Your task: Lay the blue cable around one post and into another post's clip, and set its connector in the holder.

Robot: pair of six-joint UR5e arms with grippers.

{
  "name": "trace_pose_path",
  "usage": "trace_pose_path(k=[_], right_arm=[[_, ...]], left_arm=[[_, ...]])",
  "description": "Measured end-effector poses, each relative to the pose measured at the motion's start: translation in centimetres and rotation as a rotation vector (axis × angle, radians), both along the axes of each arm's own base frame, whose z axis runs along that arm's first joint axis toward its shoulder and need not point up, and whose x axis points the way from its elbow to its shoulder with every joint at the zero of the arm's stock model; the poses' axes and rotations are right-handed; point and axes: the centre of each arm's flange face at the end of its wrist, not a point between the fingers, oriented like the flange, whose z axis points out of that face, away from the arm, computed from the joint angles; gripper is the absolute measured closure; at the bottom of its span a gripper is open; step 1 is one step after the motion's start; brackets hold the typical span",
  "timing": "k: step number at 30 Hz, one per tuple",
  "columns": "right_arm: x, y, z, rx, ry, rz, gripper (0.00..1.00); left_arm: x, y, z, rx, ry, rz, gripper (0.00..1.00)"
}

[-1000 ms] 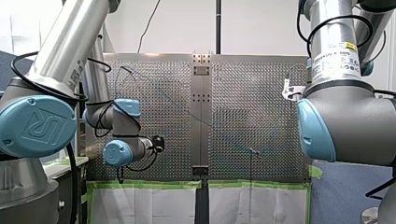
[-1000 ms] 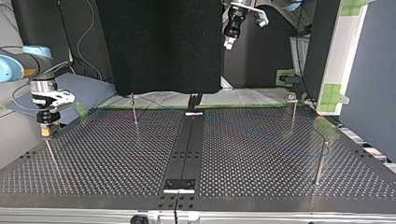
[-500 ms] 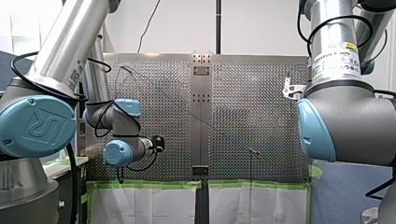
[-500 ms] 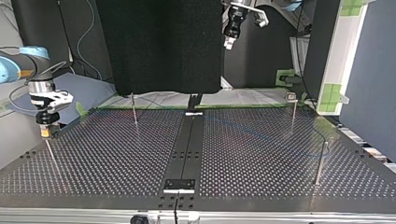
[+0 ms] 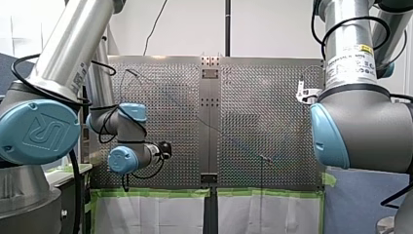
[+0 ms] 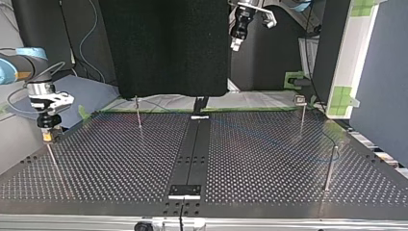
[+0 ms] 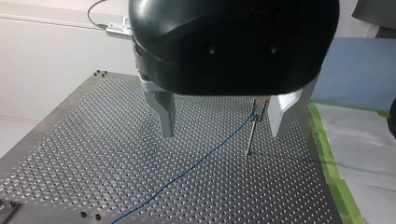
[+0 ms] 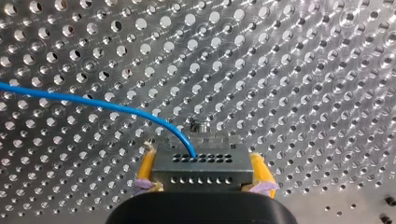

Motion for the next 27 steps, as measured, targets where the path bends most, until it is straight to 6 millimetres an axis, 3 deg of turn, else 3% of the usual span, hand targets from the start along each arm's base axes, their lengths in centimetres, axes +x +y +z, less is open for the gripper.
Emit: trace_pose_path(k=[11, 27], right_arm=[[-0.89, -0.24, -0.16, -0.002, -0.004, 0.011, 1.00], [-0.49, -0.29, -0.47, 0.005, -0.007, 0.046, 1.00]], left_arm=[[0.08, 0.05, 0.01, 0.000, 0.000, 0.003, 0.00], [0.19, -0.01, 0.05, -0.002, -0.002, 0.002, 0.00]])
